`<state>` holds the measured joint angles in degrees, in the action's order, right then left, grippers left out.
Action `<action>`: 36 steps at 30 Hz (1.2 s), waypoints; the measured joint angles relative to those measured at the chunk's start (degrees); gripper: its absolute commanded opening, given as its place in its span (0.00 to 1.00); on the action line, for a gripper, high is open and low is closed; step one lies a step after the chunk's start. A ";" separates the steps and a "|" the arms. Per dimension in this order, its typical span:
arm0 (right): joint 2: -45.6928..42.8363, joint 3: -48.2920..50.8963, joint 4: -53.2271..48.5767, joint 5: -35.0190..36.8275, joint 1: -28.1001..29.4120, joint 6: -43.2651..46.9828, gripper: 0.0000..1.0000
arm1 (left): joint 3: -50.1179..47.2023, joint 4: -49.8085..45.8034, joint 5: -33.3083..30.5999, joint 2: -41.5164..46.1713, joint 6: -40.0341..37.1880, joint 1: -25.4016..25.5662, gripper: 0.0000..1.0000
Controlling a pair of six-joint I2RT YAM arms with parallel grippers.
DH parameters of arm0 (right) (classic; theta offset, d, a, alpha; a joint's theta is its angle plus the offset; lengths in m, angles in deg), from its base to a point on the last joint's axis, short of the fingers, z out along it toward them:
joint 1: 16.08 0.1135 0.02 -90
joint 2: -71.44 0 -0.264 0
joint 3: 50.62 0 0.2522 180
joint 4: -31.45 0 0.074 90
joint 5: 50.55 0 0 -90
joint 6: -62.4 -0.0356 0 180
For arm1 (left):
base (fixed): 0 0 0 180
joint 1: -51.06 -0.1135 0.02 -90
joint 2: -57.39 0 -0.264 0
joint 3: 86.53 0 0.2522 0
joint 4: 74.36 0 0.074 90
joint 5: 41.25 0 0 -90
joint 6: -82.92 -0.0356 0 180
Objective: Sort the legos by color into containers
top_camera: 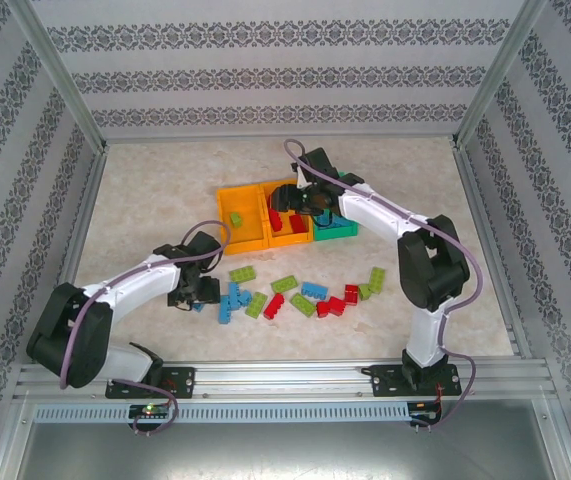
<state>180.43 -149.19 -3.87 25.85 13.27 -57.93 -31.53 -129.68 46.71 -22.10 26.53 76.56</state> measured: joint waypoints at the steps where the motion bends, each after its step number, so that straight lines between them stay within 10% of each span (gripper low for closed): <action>1: -0.57 0.31 0.35 0.00 -0.09 0.00 0.68 | 0.04 0.22 0.02 -0.79 -0.20 0.00 0.68; 15: -8.11 9.84 1.68 1.95 -4.15 -0.85 0.69 | 1.29 1.68 1.77 -4.04 -1.38 0.42 0.24; 28: -25.14 26.88 3.13 9.27 -13.88 -0.96 0.77 | 10.01 1.33 -0.90 4.42 -0.09 0.39 0.23; 36: -31.98 35.54 3.41 10.91 -19.58 -1.99 0.79 | 29.24 7.37 7.89 -9.66 -2.12 3.32 0.23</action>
<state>148.45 -113.65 -0.46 36.75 -6.32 -59.92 -2.29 -122.31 54.60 -31.76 24.41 79.88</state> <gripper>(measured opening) 0.784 0.327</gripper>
